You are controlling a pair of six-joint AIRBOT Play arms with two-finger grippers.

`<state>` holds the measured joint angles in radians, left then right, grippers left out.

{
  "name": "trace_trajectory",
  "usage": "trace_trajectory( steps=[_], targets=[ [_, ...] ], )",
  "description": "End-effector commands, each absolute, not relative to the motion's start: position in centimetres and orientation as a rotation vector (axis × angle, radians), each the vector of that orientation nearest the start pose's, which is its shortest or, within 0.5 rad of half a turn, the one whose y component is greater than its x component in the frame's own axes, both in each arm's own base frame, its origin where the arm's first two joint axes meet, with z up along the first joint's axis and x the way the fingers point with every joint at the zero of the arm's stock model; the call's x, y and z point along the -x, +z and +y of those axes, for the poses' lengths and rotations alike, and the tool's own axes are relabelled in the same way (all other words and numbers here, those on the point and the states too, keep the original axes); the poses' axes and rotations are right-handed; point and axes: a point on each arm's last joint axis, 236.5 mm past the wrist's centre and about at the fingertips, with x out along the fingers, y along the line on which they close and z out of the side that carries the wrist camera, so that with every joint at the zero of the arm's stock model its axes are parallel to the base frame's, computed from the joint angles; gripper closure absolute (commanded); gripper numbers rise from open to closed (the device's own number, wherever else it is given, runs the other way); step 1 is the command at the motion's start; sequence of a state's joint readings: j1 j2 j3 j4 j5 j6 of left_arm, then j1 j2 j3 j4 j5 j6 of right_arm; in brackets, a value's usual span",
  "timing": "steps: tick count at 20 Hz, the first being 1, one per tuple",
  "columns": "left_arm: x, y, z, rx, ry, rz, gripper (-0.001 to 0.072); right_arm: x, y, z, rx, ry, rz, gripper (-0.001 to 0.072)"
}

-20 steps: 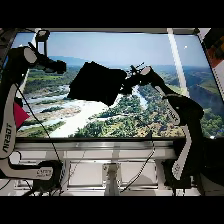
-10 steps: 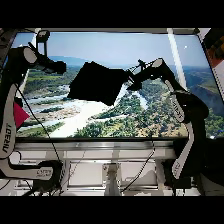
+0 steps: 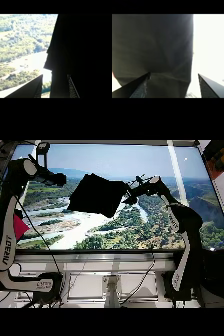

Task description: Fold the clothes and pants, and hang the long-sleeved shirts on hangers.

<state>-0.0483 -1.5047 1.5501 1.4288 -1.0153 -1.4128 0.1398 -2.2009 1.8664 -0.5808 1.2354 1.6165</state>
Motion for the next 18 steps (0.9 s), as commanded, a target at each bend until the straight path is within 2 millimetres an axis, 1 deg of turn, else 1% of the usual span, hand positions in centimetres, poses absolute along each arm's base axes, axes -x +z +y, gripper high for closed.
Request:
trace_trajectory(
  steps=[1, 2, 3, 4, 5, 6, 7, 8, 9, 10, 11, 12, 13, 14, 15, 16, 17, 18],
  targets=[
    [-50.7, 7.7, -5.3, -0.041, -0.195, 0.957, 0.0351, -50.3, -10.5, 27.8, -0.922, 0.543, 1.526, 0.0038],
    [-50.7, 7.7, -5.3, -0.041, -0.195, 0.957, 0.0351, -50.2, -10.8, 28.5, -0.913, 0.544, 1.526, 0.0039],
    [-50.7, 7.7, -5.3, -0.041, -0.195, 0.957, 0.0351, -50.1, -11.0, 29.1, -0.908, 0.545, 1.520, 0.0060],
    [-50.7, 7.7, -5.3, -0.041, -0.195, 0.958, 0.0351, -50.2, -11.0, 29.6, -0.903, 0.546, 1.511, 0.0065],
    [-50.7, 7.6, -5.3, -0.041, -0.195, 0.958, 0.0351, -50.2, -10.8, 30.2, -0.903, 0.553, 1.505, 0.0118],
    [-50.7, 7.6, -5.3, -0.041, -0.195, 0.959, 0.0351, -50.2, -10.6, 30.5, -0.897, 0.560, 1.500, 0.0142],
    [-50.7, 7.5, -5.3, -0.041, -0.195, 0.961, 0.0351, -50.4, -10.3, 30.6, -0.894, 0.567, 1.491, 0.0213],
    [-50.7, 7.3, -5.3, -0.040, -0.195, 0.965, 0.0352, -50.6, -9.9, 30.7, -0.887, 0.579, 1.479, 0.0350],
    [-50.7, 7.0, -5.3, -0.038, -0.196, 0.972, 0.0352, -50.9, -9.5, 30.6, -0.874, 0.595, 1.464, 0.0598],
    [-50.6, 6.9, -6.2, -0.016, -0.217, 0.977, 0.0354, -51.2, -9.0, 30.4, -0.871, 0.602, 1.452, 0.0698],
    [-50.5, 6.8, -7.4, 0.023, -0.245, 0.982, 0.0418, -51.7, -8.5, 30.0, -0.861, 0.609, 1.439, 0.0700],
    [-50.0, 6.7, -8.5, 0.057, -0.276, 1.000, 0.0589, -52.2, -8.1, 29.3, -0.856, 0.607, 1.425, 0.0701],
    [-49.3, 6.6, -9.6, 0.074, -0.305, 1.023, 0.0699, -52.5, -7.6, 28.3, -0.853, 0.604, 1.421, 0.0702],
    [-48.5, 6.2, -10.3, 0.068, -0.325, 1.055, 0.0701, -53.1, -7.3, 26.6, -0.844, 0.578, 1.408, 0.0702],
    [-47.6, 5.8, -11.0, 0.059, -0.344, 1.094, 0.0701, -53.4, -7.2, 24.4, -0.820, 0.537, 1.413, 0.0703],
    [-46.2, 5.2, -11.6, 0.045, -0.368, 1.152, 0.0701, -53.4, -7.4, 21.4, -0.772, 0.470, 1.427, 0.0703],
    [-44.5, 4.4, -12.2, 0.016, -0.403, 1.216, 0.0701, -52.9, -7.6, 18.1, -0.725, 0.391, 1.464, 0.0703],
    [-43.0, 3.6, -12.6, -0.007, -0.432, 1.274, 0.0701, -51.8, -7.7, 14.5, -0.655, 0.319, 1.513, 0.0703]
  ],
)
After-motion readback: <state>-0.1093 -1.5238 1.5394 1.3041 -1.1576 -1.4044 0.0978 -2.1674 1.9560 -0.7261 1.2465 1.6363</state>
